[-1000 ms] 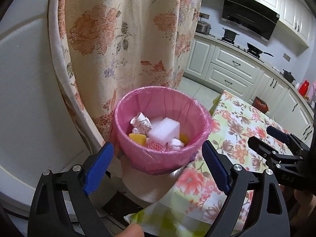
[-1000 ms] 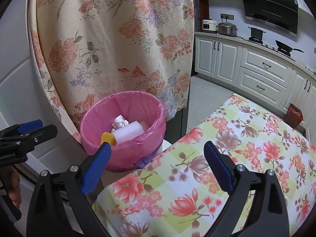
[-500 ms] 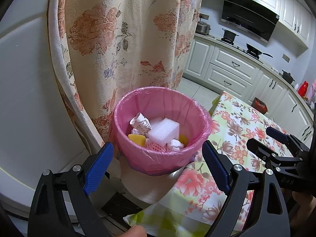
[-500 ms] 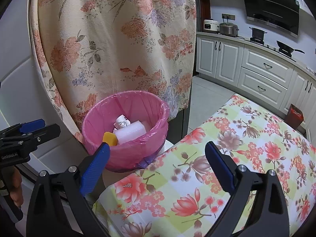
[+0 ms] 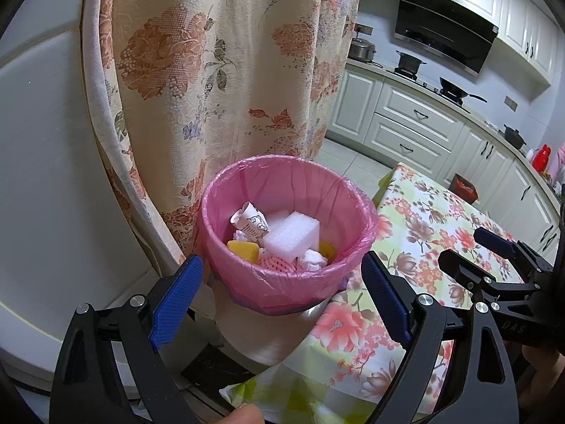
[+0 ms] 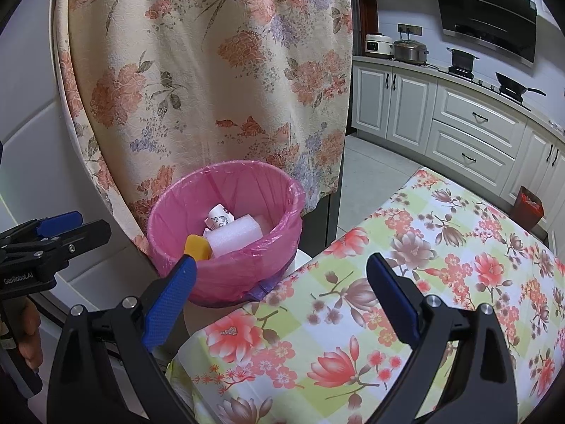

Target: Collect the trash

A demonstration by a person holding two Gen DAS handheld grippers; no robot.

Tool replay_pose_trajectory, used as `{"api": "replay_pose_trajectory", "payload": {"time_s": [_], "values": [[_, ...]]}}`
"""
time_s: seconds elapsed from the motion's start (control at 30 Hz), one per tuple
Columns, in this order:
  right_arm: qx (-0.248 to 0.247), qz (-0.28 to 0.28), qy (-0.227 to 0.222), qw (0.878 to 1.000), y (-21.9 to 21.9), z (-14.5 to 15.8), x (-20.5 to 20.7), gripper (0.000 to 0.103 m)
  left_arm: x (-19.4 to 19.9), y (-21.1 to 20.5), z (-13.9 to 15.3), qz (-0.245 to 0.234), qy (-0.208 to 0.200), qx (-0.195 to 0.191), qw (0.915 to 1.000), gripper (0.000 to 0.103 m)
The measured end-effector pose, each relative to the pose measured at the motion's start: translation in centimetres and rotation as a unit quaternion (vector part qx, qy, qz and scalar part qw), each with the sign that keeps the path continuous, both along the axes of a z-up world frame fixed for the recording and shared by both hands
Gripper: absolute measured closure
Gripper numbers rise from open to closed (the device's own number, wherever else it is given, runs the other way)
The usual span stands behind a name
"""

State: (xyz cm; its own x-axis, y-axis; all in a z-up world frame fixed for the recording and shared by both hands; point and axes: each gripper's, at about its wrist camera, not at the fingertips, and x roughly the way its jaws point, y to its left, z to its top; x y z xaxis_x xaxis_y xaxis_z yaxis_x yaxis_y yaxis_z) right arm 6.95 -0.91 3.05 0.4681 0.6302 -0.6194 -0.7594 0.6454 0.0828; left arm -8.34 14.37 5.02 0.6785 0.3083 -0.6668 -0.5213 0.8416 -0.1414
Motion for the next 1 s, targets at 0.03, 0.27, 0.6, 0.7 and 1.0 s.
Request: {"api": "replay_pose_trajectory", "payload": {"time_s": [0.03,0.27,0.6,0.7,1.0], "values": [[0.000,0.000,0.000,1.000,-0.04,0.02,0.00,0.009,0.01,0.02,0.00,0.000,-0.001,0.000,1.0000,0.019],[0.000,-0.001,-0.001,1.000,-0.03,0.02,0.01,0.009,0.12,0.05,0.01,0.002,-0.001,0.004,1.0000,0.019],[-0.001,0.000,0.000,1.000,0.01,-0.03,-0.01,0.009,0.11,0.12,0.15,0.002,-0.002,0.005,1.0000,0.019],[0.000,0.000,-0.001,1.000,-0.02,0.00,0.01,0.009,0.08,0.08,0.16,0.001,-0.003,0.005,1.0000,0.019],[-0.001,0.001,0.000,1.000,0.03,-0.04,0.01,0.009,0.18,0.07,0.15,0.000,-0.003,0.005,1.0000,0.019]]}}
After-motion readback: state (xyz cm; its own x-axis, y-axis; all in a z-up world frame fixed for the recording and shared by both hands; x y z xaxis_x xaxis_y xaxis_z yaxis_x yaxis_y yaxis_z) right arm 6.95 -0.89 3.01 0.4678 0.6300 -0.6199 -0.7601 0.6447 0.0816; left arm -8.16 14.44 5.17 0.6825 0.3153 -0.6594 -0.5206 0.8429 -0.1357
